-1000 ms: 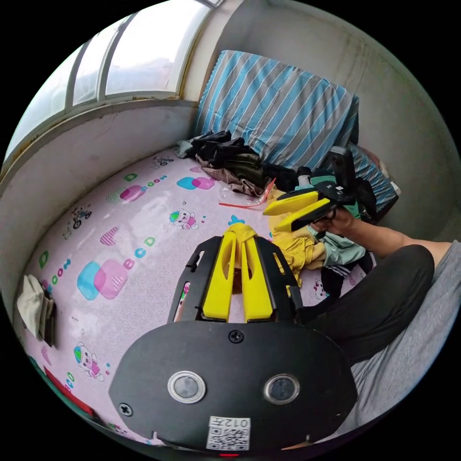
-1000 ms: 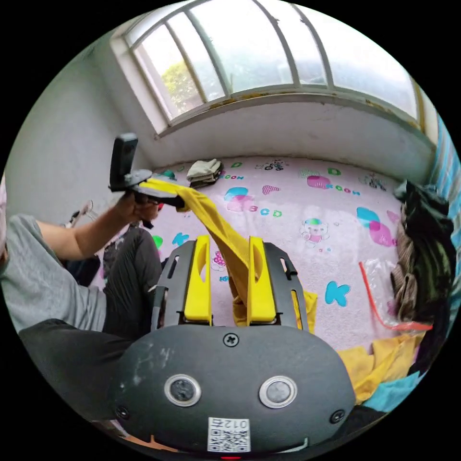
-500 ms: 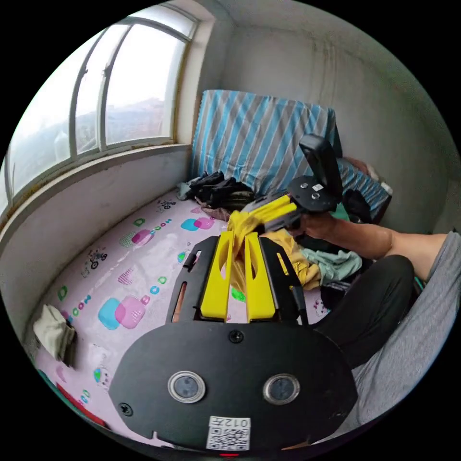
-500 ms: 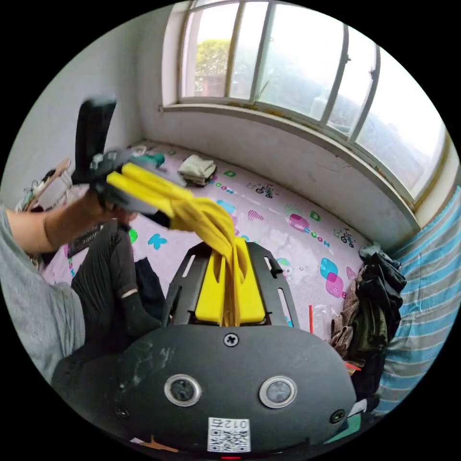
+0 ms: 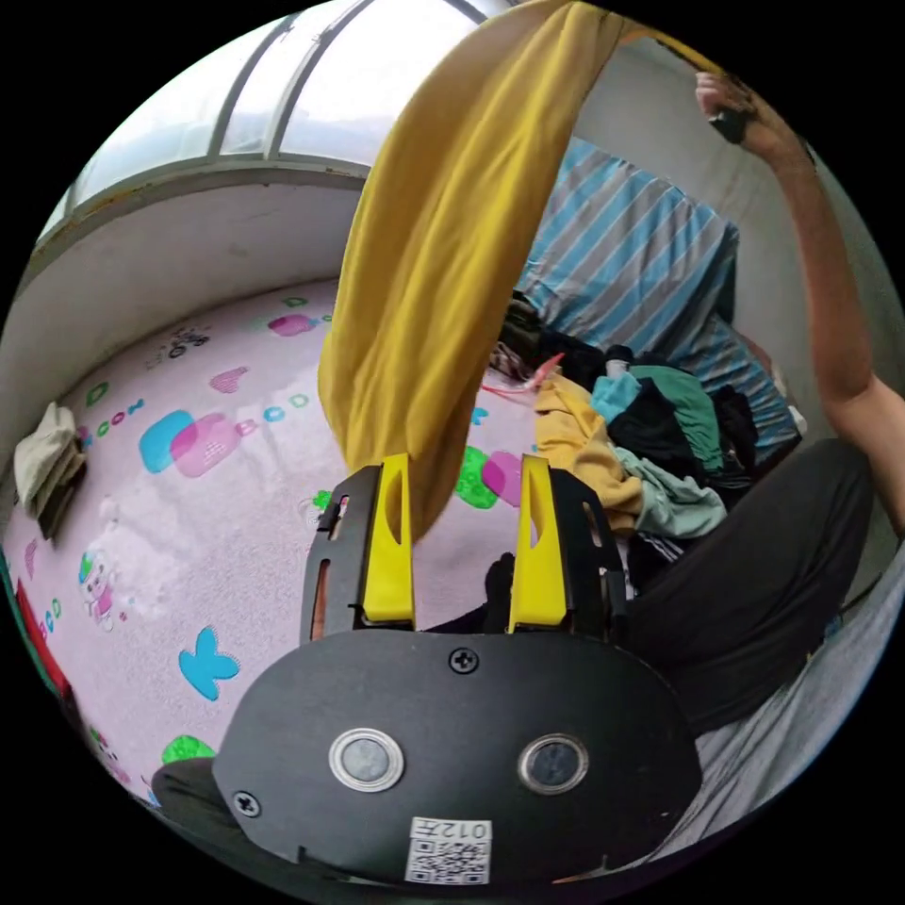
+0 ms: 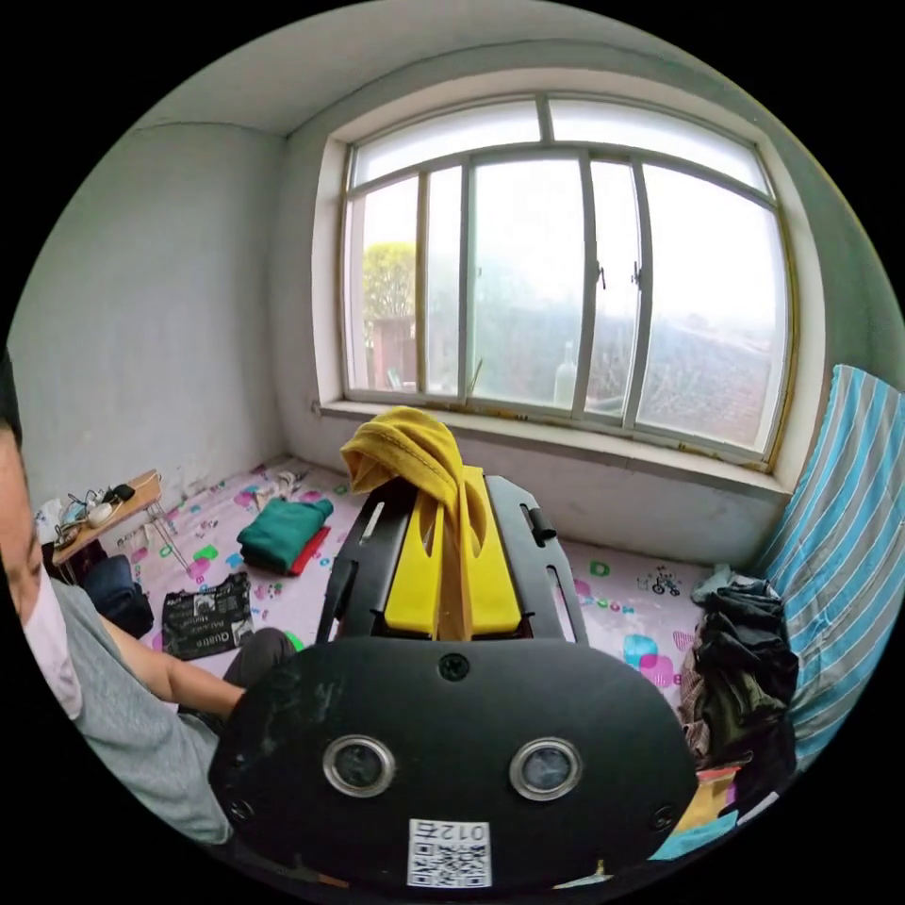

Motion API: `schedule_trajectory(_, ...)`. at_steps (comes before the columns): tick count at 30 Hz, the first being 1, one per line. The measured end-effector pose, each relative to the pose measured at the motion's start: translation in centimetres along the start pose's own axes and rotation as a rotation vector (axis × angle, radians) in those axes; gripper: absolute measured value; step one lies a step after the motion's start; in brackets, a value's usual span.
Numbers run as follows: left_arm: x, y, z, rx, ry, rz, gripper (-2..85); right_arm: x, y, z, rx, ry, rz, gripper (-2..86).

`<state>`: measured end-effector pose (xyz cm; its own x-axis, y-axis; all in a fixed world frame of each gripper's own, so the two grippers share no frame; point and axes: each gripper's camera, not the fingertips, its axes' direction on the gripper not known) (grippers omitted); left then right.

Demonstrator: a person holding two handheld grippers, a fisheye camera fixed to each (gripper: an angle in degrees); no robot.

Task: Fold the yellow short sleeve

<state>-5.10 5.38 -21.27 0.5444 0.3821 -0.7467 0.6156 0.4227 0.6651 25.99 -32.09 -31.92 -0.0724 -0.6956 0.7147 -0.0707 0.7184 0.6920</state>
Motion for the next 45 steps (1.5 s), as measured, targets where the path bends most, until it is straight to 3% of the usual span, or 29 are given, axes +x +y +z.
schedule_trajectory(10, -9.4, -2.7, -5.8, 0.065, -0.274, -0.146, 10.4, 0.1, -1.4, 0.5, 0.069, -0.096, -0.02, -0.5)
schedule_trajectory(13, -11.5, -3.2, -6.8, 0.02, -0.334, -0.163, 3.5, 0.8, -1.1, 1.6, 0.049, -0.047, -0.072, -0.6)
schedule_trajectory(18, -16.3, -3.5, -11.1, -0.004, -0.31, -0.198, 0.7, 6.5, 1.8, 3.9, -0.041, 0.085, -0.031, -0.8)
schedule_trajectory(24, -21.2, -7.2, -14.6, -0.093, -0.136, -0.127, 0.3, 20.3, 12.1, 8.0, -0.286, 0.263, 0.214, -0.8)
schedule_trajectory(30, -22.4, -16.0, -4.6, -0.369, -0.134, 0.038, 1.6, 33.4, 27.8, 18.1, -0.731, 0.485, 0.427, 0.3)
schedule_trajectory(32, -23.0, -18.0, -2.1, -0.387, -0.154, 0.056, 2.2, 38.3, 34.3, 20.3, -0.877, 0.512, 0.577, 2.7)
schedule_trajectory(36, -27.0, -20.7, -1.3, -0.313, -0.11, -0.081, 3.1, 42.3, 39.0, 20.7, -0.913, 0.54, 0.673, 6.2)
schedule_trajectory(39, -31.1, -19.7, -1.2, -0.32, -0.125, -0.221, 3.2, 42.8, 38.0, 22.4, -0.899, 0.494, 0.54, 6.4)
schedule_trajectory(45, -38.5, -14.5, -0.2, -0.336, -0.119, -0.559, 2.8, 40.8, 31.1, 32.3, -0.927, 0.06, 0.224, 6.0)
